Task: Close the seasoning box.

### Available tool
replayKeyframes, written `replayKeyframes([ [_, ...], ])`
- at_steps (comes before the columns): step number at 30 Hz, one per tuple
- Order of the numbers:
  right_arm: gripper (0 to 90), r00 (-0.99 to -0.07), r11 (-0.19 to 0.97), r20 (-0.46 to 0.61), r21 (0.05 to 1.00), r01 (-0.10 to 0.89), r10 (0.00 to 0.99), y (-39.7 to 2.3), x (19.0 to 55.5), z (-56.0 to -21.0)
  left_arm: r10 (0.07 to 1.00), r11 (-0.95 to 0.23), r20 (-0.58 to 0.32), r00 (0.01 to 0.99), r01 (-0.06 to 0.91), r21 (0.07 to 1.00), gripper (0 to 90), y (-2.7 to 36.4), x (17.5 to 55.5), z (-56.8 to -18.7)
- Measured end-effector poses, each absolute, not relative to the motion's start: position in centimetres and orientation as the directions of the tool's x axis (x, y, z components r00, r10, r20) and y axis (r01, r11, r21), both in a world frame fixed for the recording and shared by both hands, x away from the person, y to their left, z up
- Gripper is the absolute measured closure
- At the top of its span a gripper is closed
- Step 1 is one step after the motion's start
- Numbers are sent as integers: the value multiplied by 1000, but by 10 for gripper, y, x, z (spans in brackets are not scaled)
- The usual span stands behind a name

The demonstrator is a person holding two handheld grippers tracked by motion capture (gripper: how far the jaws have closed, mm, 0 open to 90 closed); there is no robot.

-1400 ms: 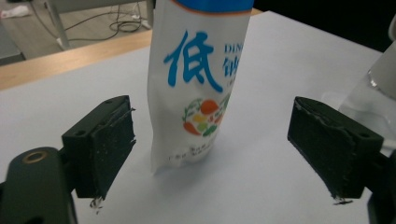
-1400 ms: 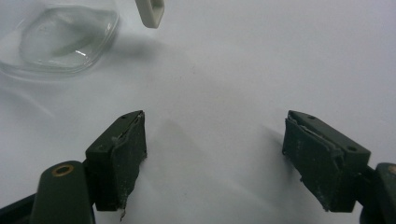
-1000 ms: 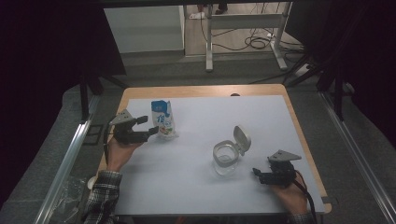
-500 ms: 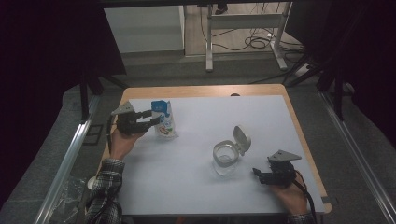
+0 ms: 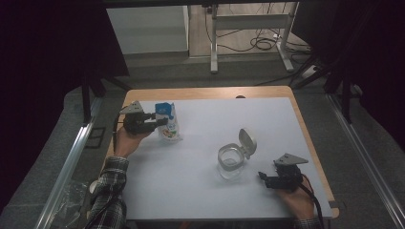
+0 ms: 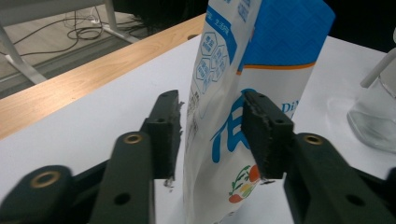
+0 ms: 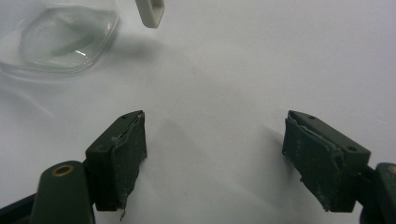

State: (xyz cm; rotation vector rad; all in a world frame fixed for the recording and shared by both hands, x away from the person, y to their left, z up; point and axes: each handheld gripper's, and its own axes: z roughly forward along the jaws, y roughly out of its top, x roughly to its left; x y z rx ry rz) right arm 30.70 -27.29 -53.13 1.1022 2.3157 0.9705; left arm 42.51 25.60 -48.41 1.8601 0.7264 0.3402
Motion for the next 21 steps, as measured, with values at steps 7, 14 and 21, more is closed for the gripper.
replayKeyframes([
  [7, 219, -611, 449, -55, 731, 515, 790, -273, 307, -531, 607, -276, -77, 791, 301, 913, 728, 254, 426, -483],
  [14, 218, -611, 449, -55, 731, 514, 790, -273, 307, -531, 605, -302, -40, 795, 276, 912, 835, 253, 424, -483],
  [21, 219, -611, 449, -55, 731, 514, 790, -273, 307, -531, 602, -268, -67, 796, 280, 922, 900, 254, 423, -485],
])
